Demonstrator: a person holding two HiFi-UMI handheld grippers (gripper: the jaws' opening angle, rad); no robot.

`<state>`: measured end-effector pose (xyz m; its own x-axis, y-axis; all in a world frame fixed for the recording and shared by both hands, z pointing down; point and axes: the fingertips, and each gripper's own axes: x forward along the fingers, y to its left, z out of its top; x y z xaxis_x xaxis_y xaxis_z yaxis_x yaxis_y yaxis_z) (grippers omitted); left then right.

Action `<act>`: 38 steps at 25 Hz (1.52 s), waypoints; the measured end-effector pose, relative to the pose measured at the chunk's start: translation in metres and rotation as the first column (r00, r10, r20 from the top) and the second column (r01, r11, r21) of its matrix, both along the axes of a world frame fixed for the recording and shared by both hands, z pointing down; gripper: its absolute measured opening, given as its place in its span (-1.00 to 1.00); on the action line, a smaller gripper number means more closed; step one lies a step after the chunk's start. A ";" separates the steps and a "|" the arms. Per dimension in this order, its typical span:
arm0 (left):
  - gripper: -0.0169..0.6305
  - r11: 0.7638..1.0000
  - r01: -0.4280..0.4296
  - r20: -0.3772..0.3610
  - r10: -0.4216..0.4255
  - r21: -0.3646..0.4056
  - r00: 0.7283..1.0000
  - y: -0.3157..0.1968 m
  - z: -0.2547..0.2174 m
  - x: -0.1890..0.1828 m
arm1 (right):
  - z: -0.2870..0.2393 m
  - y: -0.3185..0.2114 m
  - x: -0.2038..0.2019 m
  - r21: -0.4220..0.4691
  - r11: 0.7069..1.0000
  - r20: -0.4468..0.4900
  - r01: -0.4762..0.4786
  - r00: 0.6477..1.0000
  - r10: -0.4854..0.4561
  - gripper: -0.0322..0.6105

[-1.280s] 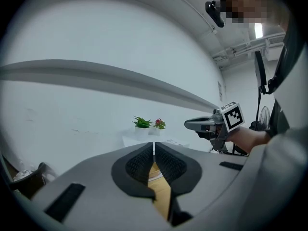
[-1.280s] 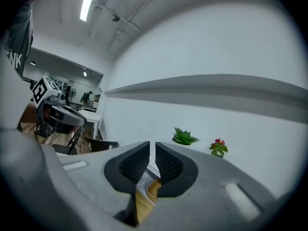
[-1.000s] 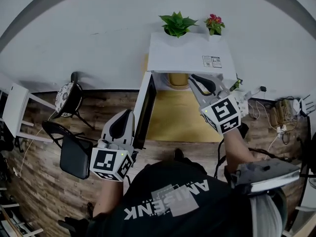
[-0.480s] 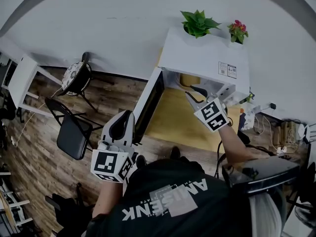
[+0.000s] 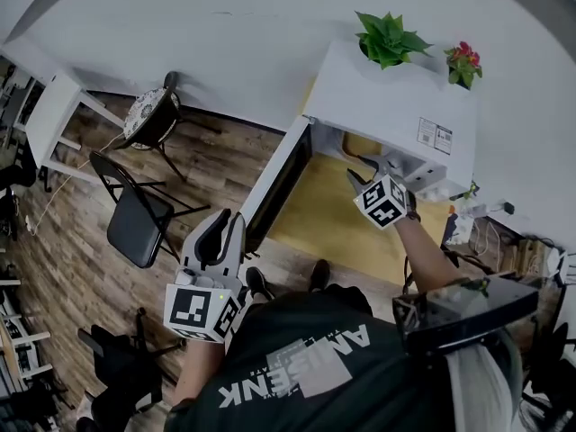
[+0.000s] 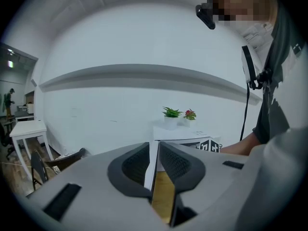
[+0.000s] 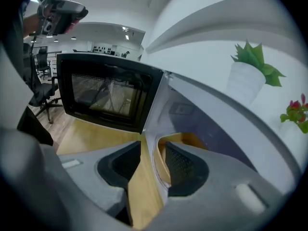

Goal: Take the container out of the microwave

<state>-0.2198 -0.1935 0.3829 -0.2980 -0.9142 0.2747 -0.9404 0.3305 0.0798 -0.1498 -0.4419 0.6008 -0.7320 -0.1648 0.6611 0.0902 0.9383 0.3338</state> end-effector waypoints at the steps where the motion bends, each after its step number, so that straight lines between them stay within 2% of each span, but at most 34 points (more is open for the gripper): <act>1: -0.74 1.000 0.012 -0.001 -0.012 -0.005 1.000 0.002 0.001 0.000 | 0.007 -0.003 -0.001 0.007 1.000 -0.011 -0.002 1.000 0.002 -0.45; 11: -0.74 0.997 0.071 0.012 -0.071 -0.034 0.997 0.020 -0.001 0.004 | 0.054 -0.030 -0.016 0.146 0.988 -0.148 0.050 0.989 -0.028 -0.45; 17: -0.74 0.991 0.124 0.001 -0.125 -0.045 0.992 0.034 0.003 0.001 | 0.070 -0.043 -0.021 0.142 0.989 -0.209 0.045 0.978 -0.015 -0.45; 23: -0.74 0.990 0.126 -0.004 -0.126 -0.063 0.992 0.038 0.007 0.003 | 0.078 -0.047 -0.021 0.179 0.981 -0.265 0.076 0.964 -0.027 -0.54; 29: -0.74 0.992 0.105 0.007 -0.105 -0.074 0.994 0.041 0.005 0.002 | 0.075 -0.043 -0.022 0.183 0.980 -0.263 0.076 0.964 -0.025 -0.72; 38: -0.74 0.997 0.034 -0.006 -0.034 -0.066 0.999 0.041 0.010 -0.009 | 0.056 -0.023 -0.020 0.159 0.987 -0.213 0.033 0.977 0.002 -0.78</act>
